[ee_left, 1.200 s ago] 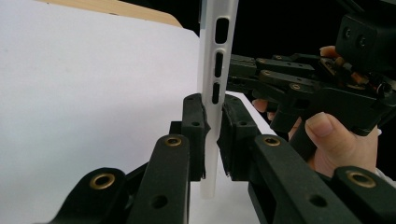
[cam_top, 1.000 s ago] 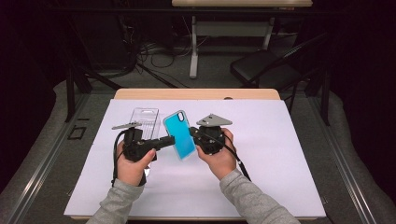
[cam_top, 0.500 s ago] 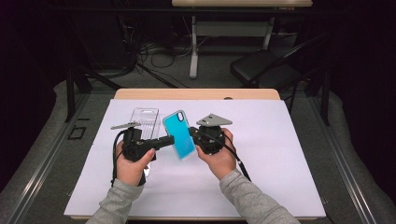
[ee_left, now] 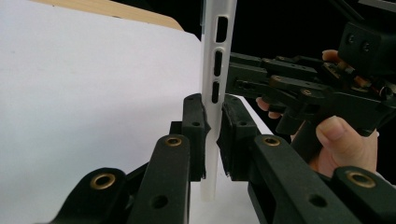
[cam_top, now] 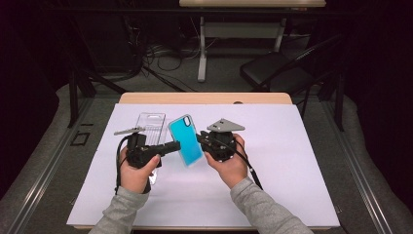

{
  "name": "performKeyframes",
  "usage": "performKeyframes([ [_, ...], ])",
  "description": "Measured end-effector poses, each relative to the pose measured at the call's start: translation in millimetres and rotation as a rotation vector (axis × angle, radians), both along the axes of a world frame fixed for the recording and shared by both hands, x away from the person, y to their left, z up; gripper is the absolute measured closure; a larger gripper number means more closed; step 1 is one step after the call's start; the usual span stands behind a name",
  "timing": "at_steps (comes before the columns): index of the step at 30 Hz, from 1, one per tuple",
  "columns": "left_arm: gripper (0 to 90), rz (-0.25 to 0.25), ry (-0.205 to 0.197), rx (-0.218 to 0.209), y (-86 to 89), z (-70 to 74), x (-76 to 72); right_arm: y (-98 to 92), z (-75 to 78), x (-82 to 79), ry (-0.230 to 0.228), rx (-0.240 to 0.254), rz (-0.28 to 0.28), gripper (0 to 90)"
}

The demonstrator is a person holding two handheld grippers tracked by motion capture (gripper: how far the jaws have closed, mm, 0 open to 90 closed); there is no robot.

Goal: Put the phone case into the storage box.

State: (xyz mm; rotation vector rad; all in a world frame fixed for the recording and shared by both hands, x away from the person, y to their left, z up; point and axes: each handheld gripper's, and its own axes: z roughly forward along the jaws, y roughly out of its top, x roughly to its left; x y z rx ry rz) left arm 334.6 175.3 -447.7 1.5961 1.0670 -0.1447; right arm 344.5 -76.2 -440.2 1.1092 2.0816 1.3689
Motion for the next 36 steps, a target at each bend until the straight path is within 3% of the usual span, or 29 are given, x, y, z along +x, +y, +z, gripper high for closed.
performKeyframes([
  [3, 81.6, 0.003, -0.007, 0.002, 2.3, 0.8, 0.2, -2.5, 1.5, -1.1, -0.001, 0.012, 0.011, 73.8],
  [14, 81.6, -0.011, -0.032, 0.017, 6.3, 4.3, -0.1, -12.8, 6.6, -1.7, 0.062, 0.041, 0.084, 66.3],
  [21, 81.6, -0.055, -0.068, 0.024, 10.0, 8.5, -0.4, -18.5, 9.0, -0.3, 0.048, 0.032, 0.109, 61.4],
  [29, 81.6, -0.116, -0.114, 0.038, 15.0, 17.0, -2.4, -26.1, 12.5, -2.8, 0.041, 0.047, 0.177, 52.7],
  [33, 81.6, -0.129, -0.131, 0.037, 16.5, 19.3, -3.8, -30.7, 14.7, -5.4, 0.012, 0.059, 0.213, 51.0],
  [36, 81.6, -0.137, -0.134, 0.035, 16.5, 20.0, -4.5, -35.5, 17.2, -5.6, 0.026, 0.09, 0.25, 50.0],
])
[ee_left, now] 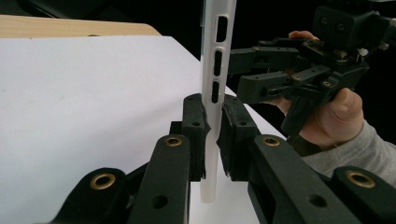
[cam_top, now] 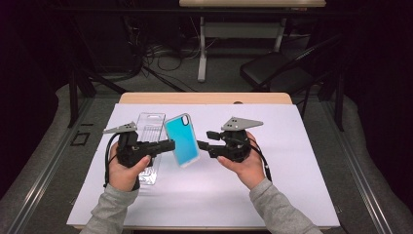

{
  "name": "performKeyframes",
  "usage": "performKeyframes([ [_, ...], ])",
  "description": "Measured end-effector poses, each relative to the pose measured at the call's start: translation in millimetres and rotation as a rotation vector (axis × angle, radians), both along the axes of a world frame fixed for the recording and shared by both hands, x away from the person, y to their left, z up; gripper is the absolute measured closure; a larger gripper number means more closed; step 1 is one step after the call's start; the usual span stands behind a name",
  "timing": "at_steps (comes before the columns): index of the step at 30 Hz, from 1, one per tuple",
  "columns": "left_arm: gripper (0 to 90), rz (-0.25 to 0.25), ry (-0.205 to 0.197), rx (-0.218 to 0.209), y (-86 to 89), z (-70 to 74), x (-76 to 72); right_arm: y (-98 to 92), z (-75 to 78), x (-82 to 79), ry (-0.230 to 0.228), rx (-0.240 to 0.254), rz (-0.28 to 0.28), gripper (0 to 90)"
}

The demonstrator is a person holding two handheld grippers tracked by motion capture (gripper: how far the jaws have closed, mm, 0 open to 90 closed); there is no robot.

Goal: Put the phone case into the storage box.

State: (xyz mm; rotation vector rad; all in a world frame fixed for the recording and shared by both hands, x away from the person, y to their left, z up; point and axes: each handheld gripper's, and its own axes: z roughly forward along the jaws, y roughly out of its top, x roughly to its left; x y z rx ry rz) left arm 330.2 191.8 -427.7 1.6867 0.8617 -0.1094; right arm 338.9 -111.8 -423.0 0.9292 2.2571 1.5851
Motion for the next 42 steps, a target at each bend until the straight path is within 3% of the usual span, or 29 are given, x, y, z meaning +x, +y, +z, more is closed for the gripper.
performKeyframes([
  [19, 81.6, -0.067, -0.003, 0.004, -13.3, -2.4, -4.2, -8.6, -3.6, 12.3, 0.101, 0.077, 0.102, 55.2],
  [42, 81.6, -0.084, -0.001, 0.01, -16.9, -3.6, -5.0, -2.6, -7.0, 13.5, 0.114, 0.073, 0.166, 68.5],
])
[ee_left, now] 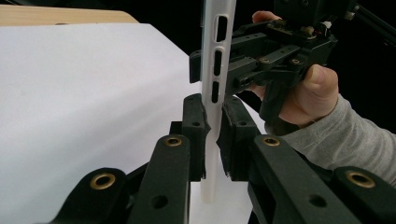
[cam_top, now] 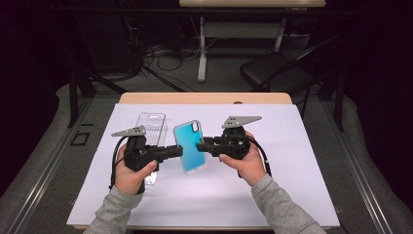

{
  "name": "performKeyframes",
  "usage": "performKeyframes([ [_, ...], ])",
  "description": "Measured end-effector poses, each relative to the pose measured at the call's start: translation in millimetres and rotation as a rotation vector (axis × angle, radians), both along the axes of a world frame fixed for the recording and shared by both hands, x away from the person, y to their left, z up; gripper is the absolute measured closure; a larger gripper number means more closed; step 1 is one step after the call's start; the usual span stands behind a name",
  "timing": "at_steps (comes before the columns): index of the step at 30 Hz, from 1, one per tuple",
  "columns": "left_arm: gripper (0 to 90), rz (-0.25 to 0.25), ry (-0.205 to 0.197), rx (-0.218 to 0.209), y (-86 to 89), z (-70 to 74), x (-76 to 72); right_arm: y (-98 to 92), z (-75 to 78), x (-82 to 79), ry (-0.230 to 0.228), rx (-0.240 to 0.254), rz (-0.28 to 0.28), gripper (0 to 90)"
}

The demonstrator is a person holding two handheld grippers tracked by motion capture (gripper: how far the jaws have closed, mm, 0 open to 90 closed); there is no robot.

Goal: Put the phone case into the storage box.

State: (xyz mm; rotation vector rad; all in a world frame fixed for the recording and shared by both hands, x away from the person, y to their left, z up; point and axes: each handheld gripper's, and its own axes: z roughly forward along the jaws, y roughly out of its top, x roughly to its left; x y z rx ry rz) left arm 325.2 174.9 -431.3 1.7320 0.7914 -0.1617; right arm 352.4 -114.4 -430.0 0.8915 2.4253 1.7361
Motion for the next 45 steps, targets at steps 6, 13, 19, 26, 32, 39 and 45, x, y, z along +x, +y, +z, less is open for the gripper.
performKeyframes([
  [6, 81.7, 0.0, 0.003, -0.006, -1.0, -0.5, -0.2, -0.6, 0.2, 0.1, -0.002, -0.003, -0.001, 71.3],
  [13, 81.7, -0.006, 0.005, -0.007, 0.4, -1.4, 1.0, -1.8, -0.2, 1.4, 0.0, -0.001, -0.002, 76.1],
  [19, 81.7, -0.018, 0.007, -0.014, 2.4, -2.0, 2.3, -3.4, -0.8, 3.0, -0.002, 0.004, 0.014, 78.3],
  [26, 81.7, -0.033, 0.003, -0.019, 4.1, 0.1, 1.7, -7.8, -1.2, 3.8, 0.012, 0.027, 0.043, 81.1],
  [32, 81.6, -0.062, 0.005, -0.034, 5.1, 0.7, 2.4, -11.7, -1.3, 5.1, 0.028, 0.062, 0.078, 82.4],
  [39, 81.6, -0.075, -0.004, -0.03, 4.1, 1.0, 1.7, -15.0, -3.7, 7.4, 0.044, 0.088, 0.107, 82.7],
  [45, 81.6, -0.071, -0.008, -0.028, 3.9, 1.3, 1.2, -15.3, -3.9, 7.5, 0.049, 0.094, 0.11, 82.9],
])
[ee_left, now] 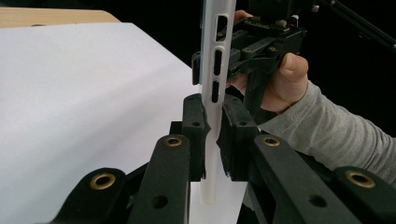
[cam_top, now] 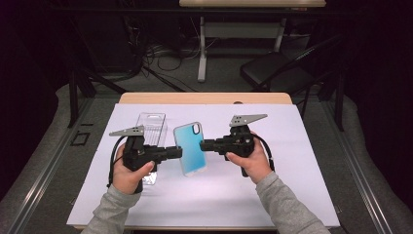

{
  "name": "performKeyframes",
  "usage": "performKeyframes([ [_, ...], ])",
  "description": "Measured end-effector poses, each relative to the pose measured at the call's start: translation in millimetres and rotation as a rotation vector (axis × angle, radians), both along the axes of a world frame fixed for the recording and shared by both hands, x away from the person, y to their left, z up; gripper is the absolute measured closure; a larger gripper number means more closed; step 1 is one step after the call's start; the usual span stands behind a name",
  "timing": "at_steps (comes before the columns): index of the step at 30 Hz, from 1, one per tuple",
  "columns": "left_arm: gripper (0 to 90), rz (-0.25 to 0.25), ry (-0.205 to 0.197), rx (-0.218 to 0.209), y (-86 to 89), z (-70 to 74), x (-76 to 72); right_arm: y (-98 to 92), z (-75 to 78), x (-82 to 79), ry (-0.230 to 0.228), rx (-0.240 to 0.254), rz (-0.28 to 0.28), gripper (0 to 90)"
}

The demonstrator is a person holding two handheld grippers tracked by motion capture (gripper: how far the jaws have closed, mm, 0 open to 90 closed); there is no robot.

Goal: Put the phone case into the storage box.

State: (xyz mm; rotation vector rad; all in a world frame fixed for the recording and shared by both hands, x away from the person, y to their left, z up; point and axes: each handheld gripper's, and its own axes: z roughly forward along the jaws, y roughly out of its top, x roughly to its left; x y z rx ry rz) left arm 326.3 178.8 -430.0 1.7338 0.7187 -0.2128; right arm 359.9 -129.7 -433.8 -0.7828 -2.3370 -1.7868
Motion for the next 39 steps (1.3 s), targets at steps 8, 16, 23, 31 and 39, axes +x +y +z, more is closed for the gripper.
performKeyframes([
  [8, 81.6, 0.003, 0.0, 0.001, 0.2, -0.3, 0.6, 0.2, 0.0, 0.0, -0.003, -0.007, -0.006, 83.2],
  [16, 81.5, 0.008, 0.002, -0.001, 0.1, -0.3, 0.6, 0.3, 0.0, -0.7, -0.001, -0.006, -0.016, 83.5],
  [23, 81.4, 0.015, -0.001, 0.002, 0.1, -0.4, 0.8, 1.0, -0.2, -1.2, -0.006, -0.003, -0.028, 83.6],
  [31, 81.2, 0.024, 0.007, 0.003, -0.2, -1.0, 1.5, 1.4, -0.5, -1.2, -0.009, -0.003, -0.043, 83.7],
  [39, 74.8, 0.038, 0.003, -0.002, 0.4, -1.6, 2.8, 0.3, -0.9, -1.0, -0.013, -0.011, -0.064, 83.9],
])
